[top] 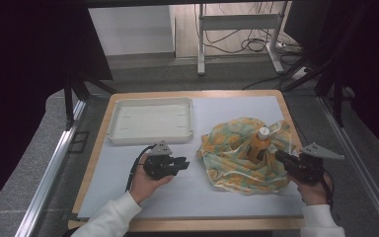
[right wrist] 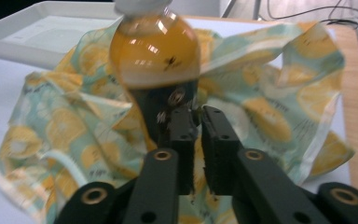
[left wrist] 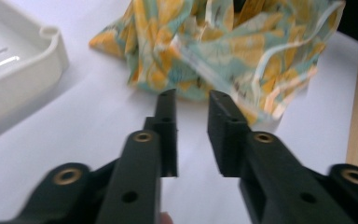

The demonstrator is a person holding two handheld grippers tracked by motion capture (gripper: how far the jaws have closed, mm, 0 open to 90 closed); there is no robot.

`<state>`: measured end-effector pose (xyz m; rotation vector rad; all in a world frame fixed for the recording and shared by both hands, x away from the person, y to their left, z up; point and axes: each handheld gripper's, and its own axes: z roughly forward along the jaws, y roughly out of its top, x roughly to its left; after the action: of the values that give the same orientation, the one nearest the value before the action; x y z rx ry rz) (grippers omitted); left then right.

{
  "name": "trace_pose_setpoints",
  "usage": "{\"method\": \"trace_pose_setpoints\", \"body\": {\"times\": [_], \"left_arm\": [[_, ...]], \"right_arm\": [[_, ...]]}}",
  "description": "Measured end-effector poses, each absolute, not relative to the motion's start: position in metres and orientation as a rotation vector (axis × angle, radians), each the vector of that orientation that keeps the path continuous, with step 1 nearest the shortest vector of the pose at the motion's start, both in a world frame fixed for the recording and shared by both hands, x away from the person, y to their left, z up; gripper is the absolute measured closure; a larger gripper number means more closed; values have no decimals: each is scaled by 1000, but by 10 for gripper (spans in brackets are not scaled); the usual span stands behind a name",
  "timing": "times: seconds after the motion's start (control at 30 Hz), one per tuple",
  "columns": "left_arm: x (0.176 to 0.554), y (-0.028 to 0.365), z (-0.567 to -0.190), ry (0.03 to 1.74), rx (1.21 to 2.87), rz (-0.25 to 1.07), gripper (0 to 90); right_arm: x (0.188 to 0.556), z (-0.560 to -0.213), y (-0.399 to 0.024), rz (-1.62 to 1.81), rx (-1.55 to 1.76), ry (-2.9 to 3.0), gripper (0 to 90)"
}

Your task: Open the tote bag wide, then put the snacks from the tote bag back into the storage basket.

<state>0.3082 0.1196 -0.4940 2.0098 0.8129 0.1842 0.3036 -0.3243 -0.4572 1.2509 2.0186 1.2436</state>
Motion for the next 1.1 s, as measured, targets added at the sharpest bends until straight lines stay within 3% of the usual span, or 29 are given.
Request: {"method": "trace_pose_setpoints", "body": {"times": [0.27,0.37,0.53,1.1], "left_arm": [[299,131,-496,887,1976,241,359],[296,135,-496,892,1977,255,303],[293,140,-499,902,1986,273,280],[289,143,-502,927,2008,310,278]], "right_arm": [[299,-461,-323,1244,1235,2017,560],[300,-462,-322,1248,1231,2019,498],[302,-463,-322,1267,1238,2028,397],[303,-456,-318,1259,1187,2038,302]]}}
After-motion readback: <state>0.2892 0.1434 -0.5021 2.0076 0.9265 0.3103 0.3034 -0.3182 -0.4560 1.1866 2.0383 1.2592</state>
